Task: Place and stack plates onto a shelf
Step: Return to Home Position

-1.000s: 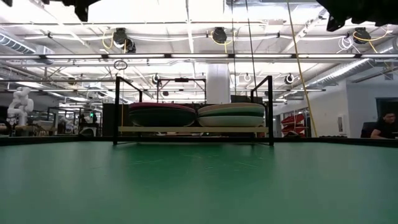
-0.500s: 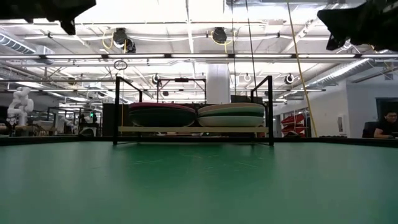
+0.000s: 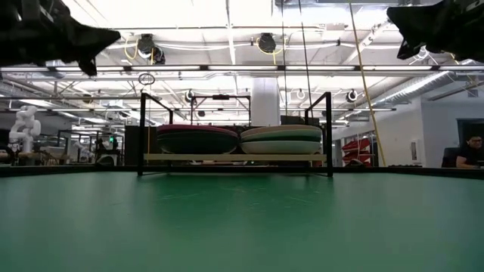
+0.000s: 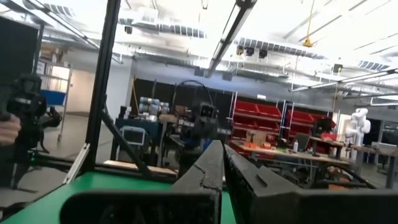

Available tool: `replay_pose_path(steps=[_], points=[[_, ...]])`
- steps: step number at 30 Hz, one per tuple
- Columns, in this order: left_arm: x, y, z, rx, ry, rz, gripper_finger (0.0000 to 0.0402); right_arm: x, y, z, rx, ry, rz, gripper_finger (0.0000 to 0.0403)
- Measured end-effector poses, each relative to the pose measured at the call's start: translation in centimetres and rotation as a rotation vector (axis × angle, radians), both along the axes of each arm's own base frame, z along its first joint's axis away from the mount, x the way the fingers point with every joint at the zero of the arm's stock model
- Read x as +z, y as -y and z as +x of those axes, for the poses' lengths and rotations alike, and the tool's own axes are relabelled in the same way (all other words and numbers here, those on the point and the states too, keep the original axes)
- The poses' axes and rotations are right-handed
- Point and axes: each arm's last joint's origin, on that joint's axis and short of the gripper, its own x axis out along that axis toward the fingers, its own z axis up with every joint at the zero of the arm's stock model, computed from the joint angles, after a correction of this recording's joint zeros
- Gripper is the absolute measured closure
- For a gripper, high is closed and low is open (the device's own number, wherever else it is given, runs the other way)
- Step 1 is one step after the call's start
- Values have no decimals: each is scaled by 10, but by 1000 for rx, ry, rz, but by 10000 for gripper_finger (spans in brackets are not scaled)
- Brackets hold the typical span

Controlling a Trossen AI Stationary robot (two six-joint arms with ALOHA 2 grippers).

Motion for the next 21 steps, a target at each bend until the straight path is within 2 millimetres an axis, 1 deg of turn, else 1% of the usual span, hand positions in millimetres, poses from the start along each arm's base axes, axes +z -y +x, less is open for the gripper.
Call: replay_pose_path(steps=[3, 4, 11, 21], points=[[-14, -1, 4, -14, 17, -17, 401, 0, 0, 0, 6, -4, 8, 403], [-17, -1, 5, -17, -1, -26, 401, 0, 0, 0, 8, -2, 13, 403], [-17, 2, 6, -45, -9, -19, 401, -2, 0, 1, 3, -17, 3, 403], [-26, 3, 8, -50, -97, -15, 401, -5, 0, 2, 6, -56, 9, 403]])
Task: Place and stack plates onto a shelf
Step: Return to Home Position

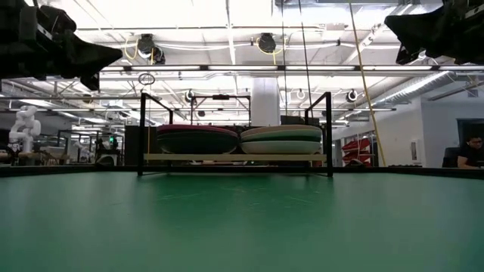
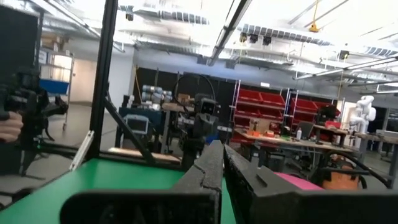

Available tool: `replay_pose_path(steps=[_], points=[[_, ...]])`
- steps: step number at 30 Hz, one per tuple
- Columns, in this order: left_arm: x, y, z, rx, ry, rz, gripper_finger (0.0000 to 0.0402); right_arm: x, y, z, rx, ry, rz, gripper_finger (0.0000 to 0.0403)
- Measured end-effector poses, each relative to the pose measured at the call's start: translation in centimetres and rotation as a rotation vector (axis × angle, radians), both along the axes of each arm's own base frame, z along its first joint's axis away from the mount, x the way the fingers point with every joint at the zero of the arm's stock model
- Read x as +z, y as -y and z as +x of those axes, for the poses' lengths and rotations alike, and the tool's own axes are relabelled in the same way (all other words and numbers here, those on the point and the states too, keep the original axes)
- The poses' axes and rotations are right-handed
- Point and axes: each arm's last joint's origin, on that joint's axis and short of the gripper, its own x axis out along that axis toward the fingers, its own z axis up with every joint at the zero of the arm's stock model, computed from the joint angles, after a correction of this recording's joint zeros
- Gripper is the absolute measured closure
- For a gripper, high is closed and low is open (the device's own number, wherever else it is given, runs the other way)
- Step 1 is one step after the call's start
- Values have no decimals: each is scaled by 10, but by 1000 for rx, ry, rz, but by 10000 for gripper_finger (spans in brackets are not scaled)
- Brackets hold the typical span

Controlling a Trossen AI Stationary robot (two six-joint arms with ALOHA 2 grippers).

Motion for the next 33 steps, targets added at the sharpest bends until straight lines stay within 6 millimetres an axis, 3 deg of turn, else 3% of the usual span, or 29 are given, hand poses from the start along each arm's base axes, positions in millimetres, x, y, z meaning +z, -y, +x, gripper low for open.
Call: replay_pose_path(steps=[33], points=[[-10, 0, 1, -8, -93, -113, 388, -25, 0, 4, 17, -266, 88, 403]])
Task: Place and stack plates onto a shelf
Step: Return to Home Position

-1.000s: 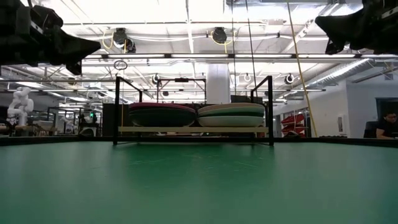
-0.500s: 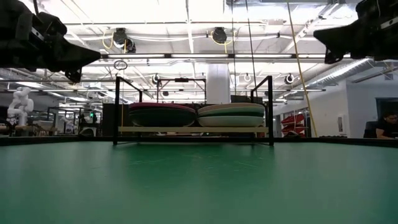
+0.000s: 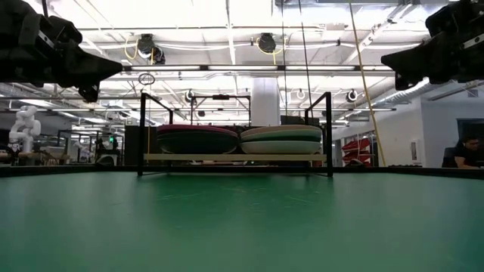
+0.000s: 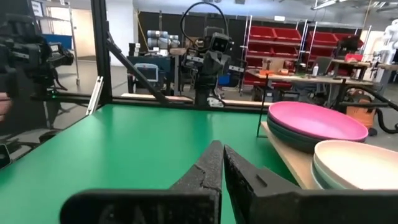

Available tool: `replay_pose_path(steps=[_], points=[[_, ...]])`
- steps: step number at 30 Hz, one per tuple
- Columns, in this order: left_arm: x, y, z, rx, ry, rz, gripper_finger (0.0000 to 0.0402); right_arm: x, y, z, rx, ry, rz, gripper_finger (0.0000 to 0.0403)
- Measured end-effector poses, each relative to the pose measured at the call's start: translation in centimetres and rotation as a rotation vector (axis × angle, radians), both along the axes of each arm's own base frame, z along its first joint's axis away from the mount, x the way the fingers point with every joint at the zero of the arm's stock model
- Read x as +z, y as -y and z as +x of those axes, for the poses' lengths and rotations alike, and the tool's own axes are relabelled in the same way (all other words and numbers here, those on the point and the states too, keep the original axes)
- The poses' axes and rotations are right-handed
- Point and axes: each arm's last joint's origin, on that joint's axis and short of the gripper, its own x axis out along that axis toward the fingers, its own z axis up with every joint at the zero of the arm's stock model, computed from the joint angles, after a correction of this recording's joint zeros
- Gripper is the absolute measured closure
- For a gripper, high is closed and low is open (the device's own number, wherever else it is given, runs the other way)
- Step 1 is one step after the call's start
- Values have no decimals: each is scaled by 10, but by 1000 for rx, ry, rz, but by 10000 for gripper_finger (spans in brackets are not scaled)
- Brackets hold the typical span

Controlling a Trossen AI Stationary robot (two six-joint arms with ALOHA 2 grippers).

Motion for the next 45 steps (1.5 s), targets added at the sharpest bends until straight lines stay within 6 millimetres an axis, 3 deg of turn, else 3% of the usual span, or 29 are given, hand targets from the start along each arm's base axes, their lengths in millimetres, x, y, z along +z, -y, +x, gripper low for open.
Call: replay_pose_path(steps=[45], points=[[0, 0, 0, -1, 0, 2, 387, -4, 0, 3, 6, -55, 15, 403]])
